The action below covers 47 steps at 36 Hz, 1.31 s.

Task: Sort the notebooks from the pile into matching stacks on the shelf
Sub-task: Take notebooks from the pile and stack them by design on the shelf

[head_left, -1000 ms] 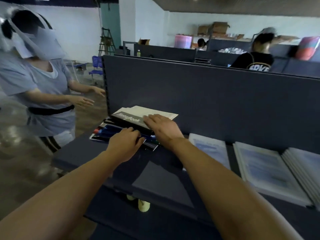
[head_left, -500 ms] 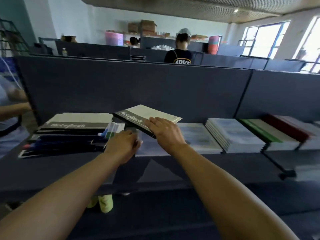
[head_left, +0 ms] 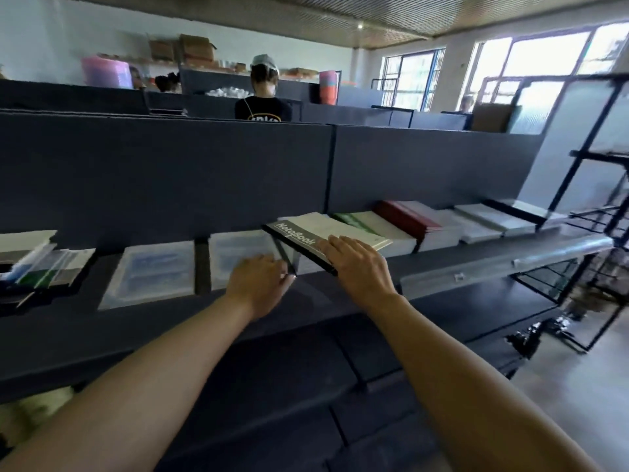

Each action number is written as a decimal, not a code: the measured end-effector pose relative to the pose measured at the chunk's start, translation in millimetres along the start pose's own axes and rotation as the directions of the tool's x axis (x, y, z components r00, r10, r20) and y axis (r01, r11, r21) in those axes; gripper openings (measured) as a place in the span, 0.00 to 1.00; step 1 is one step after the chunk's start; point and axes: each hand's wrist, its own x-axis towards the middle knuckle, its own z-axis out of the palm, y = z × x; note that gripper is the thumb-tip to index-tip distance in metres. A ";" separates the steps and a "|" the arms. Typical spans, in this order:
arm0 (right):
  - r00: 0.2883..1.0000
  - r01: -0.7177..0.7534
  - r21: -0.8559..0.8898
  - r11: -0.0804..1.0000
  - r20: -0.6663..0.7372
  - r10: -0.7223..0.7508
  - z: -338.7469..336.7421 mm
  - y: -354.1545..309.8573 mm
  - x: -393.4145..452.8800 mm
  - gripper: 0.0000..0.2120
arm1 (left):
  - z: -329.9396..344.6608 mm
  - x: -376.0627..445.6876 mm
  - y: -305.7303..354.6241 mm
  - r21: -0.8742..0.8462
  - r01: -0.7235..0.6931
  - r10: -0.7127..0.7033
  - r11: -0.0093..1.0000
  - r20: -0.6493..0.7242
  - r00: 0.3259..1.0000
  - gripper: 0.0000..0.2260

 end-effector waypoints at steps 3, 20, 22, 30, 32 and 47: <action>1.000 -0.021 0.013 1.000 -0.016 0.022 -13.6 40.8 -27.5 0.19 | 11.3 8.8 45.6 0.006 -0.052 0.052 0.999 -0.002 0.999 0.16; 0.984 -0.175 -0.090 0.980 -0.034 0.173 -52.7 188.2 -93.9 0.26 | 38.8 102.5 200.6 -0.005 -0.263 0.263 0.965 -0.032 0.964 0.16; 0.984 -0.176 -0.111 0.978 -0.034 0.173 -50.0 203.0 -90.9 0.26 | 39.9 117.5 207.0 0.000 -0.275 0.275 0.961 -0.059 0.960 0.16; 0.987 -0.162 -0.177 0.971 -0.033 0.158 -33.4 244.6 -69.8 0.19 | 52.4 163.2 211.7 0.002 -0.250 0.249 0.968 -0.079 0.965 0.17; 0.988 -0.156 -0.180 0.971 -0.019 0.155 -27.5 253.4 -67.1 0.19 | 55.3 170.9 211.5 -0.010 -0.237 0.235 0.971 -0.082 0.968 0.16; 1.000 0.019 0.090 0.996 -0.025 -0.017 2.3 226.2 -35.7 0.18 | 40.8 120.5 194.6 -0.039 0.121 -0.123 0.992 -0.044 0.991 0.16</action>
